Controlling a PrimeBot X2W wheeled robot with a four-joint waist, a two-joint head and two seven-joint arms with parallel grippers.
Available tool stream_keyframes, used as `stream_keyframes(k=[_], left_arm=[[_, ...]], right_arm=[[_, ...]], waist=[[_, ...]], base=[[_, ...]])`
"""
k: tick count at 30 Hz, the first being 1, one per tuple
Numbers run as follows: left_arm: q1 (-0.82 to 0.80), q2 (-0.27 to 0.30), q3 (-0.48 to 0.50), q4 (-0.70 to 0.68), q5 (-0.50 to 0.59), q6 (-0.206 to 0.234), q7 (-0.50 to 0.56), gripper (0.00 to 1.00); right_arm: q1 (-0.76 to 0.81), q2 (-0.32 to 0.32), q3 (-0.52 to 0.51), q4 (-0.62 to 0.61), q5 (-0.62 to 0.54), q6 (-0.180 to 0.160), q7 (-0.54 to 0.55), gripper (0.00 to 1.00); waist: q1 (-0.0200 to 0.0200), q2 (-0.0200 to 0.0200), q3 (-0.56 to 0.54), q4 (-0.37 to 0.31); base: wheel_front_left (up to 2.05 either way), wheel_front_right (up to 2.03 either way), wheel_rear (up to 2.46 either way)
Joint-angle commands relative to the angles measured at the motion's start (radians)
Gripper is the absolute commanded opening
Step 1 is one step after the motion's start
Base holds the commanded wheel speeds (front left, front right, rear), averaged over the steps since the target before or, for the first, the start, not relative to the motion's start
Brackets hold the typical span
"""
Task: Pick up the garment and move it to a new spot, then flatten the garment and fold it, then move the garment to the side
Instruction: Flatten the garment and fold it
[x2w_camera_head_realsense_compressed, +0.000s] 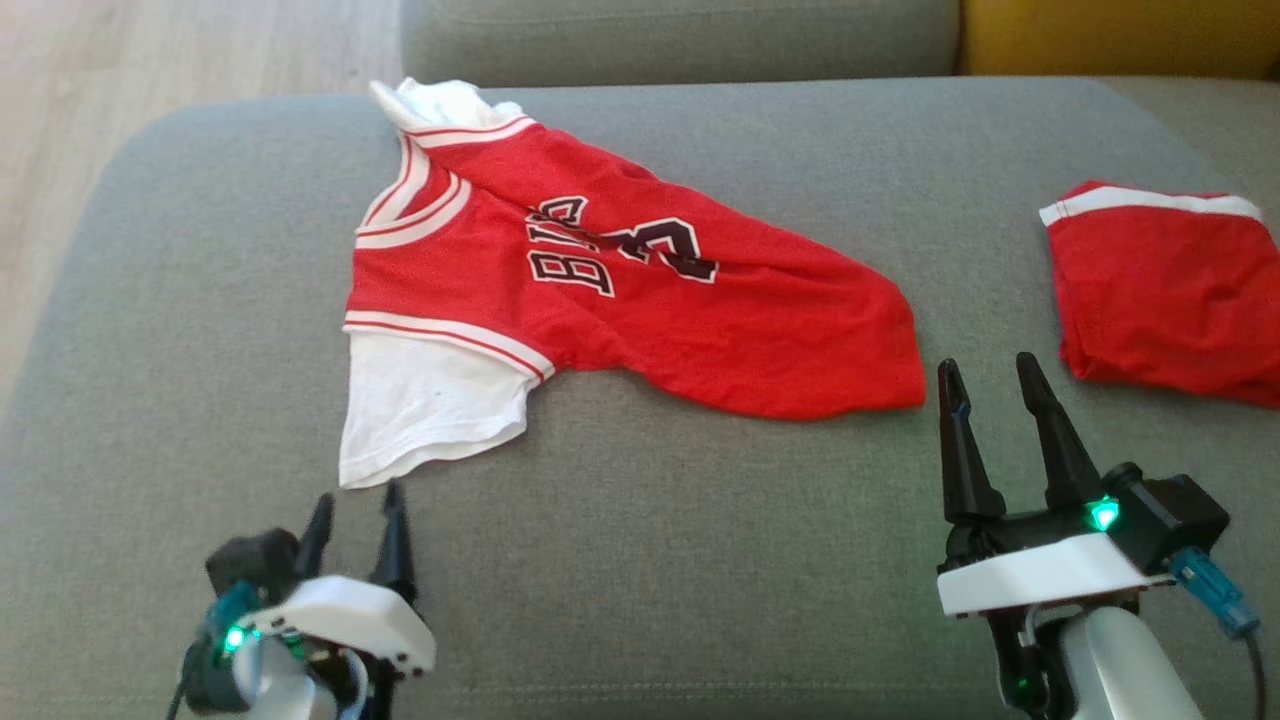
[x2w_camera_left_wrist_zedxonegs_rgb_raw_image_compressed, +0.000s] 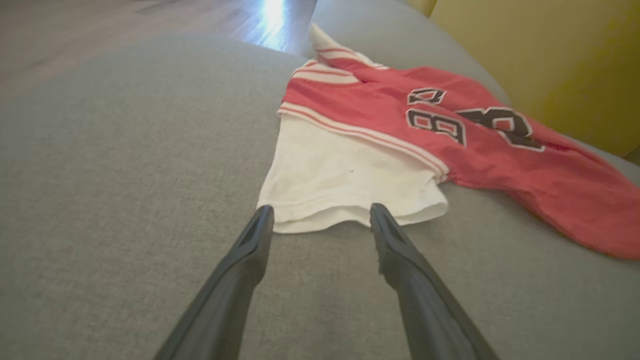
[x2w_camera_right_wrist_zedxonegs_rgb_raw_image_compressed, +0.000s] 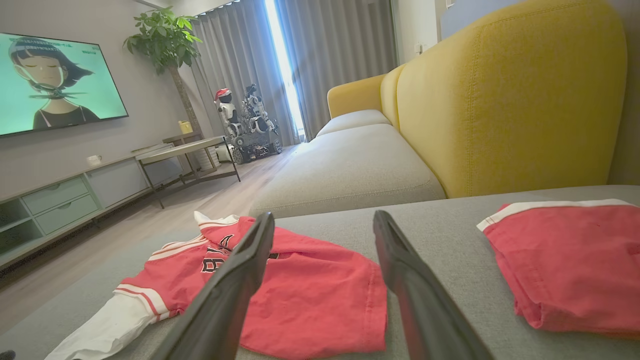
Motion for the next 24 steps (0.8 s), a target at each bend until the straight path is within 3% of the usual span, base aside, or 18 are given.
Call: stream_keyframes(k=[1, 6, 11, 21, 22, 23, 24], left_arm=[[-0.078, 0.015, 0.044, 0.004, 0.004, 0.019, 0.007, 1.0], [-0.163, 0.049, 0.074, 0.142, 0.009, 0.065, 0.032, 1.0], [-0.23, 0.072, 0.09, 0.259, 0.001, 0.078, 0.047, 1.0], [-0.289, 0.063, 0.053, 0.402, -0.017, 0.019, 0.104, 1.0], [-0.292, 0.061, 0.048, 0.412, -0.018, 0.011, 0.108, 0.92], [-0.295, 0.058, 0.043, 0.421, -0.02, 0.003, 0.111, 0.18], [-0.298, 0.056, 0.04, 0.428, -0.022, -0.003, 0.112, 0.0]], right_arm=[[-0.027, -0.003, 0.026, -0.036, 0.0, 0.007, -0.01, 1.0], [-0.032, -0.003, 0.034, -0.038, -0.002, 0.007, -0.009, 1.0], [-0.038, -0.003, 0.031, -0.038, -0.001, 0.007, -0.01, 1.0], [-0.045, -0.003, 0.016, -0.036, 0.003, 0.007, -0.01, 1.0], [-0.045, -0.003, 0.015, -0.036, 0.004, 0.007, -0.01, 1.0], [-0.046, -0.003, 0.014, -0.035, 0.004, 0.007, -0.011, 1.0], [-0.047, -0.003, 0.014, -0.034, 0.004, 0.007, -0.011, 1.0]], waist=[[0.0, -0.0001, 0.011, -0.01], [0.0, -0.0001, 0.039, -0.039], [0.0, -0.0001, 0.062, -0.063], [0.0, -0.0001, 0.079, -0.078], [0.0, -0.0001, 0.079, -0.077], [0.0, -0.0001, 0.079, -0.076], [0.0, -0.0001, 0.079, -0.075]], base=[[0.0, 0.0, 0.0], [0.0, 0.0, 0.0], [0.0, 0.0, 0.0], [0.0, 0.0, 0.0], [0.0, 0.0, 0.0], [0.0, 0.0, 0.0], [0.0, 0.0, 0.0]])
